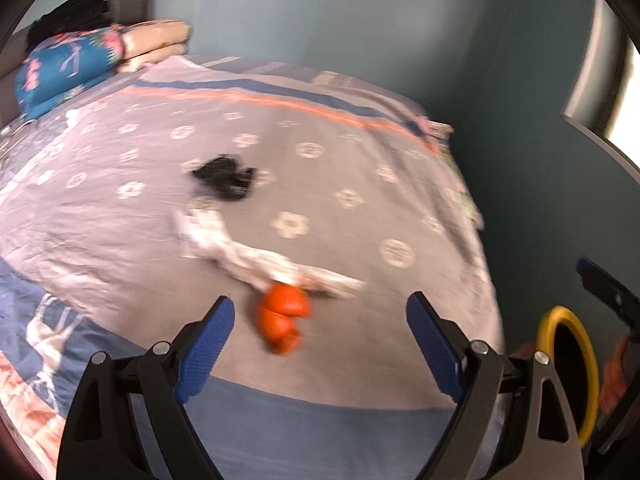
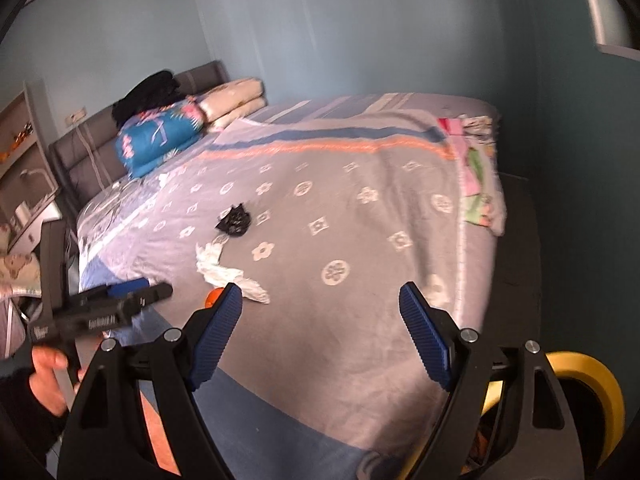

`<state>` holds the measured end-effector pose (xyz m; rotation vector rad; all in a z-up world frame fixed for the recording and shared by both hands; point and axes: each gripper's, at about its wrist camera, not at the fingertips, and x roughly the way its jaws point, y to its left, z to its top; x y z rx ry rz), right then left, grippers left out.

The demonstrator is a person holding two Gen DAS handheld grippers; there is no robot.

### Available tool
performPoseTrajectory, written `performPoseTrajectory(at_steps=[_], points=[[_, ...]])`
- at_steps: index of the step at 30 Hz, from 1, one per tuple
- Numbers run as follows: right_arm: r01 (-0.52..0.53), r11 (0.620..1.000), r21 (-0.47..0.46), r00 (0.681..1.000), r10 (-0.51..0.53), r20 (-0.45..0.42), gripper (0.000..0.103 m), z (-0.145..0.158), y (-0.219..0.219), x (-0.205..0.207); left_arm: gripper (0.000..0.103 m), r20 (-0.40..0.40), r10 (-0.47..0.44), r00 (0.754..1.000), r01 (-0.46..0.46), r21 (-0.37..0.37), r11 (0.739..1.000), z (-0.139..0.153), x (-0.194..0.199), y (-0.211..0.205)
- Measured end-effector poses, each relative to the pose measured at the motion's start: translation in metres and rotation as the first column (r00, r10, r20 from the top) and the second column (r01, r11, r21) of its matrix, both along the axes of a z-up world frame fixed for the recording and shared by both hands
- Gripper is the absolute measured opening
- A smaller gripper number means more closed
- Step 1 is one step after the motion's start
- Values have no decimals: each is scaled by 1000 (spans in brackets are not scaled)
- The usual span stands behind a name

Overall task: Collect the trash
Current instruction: 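Move both tools back over the bed toward the white tissue and orange peel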

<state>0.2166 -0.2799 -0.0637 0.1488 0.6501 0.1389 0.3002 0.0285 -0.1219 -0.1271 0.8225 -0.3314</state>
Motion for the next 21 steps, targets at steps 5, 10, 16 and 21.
performPoseTrajectory(at_steps=[5, 10, 16, 21], points=[[-76, 996, -36, 996, 74, -56, 77, -24, 36, 43, 84, -34, 94, 995, -94, 3, 996, -16, 37, 42], [-158, 984, -84, 984, 150, -96, 77, -50, 71, 73, 84, -69, 163, 984, -162, 12, 987, -33, 70, 72], [-243, 959, -145, 964, 223, -145, 77, -83, 104, 106, 84, -107, 210, 972, -209, 16, 978, -52, 104, 91], [-296, 931, -215, 948, 259, -182, 77, -103, 127, 123, 84, -119, 209, 971, -206, 34, 978, -65, 128, 91]])
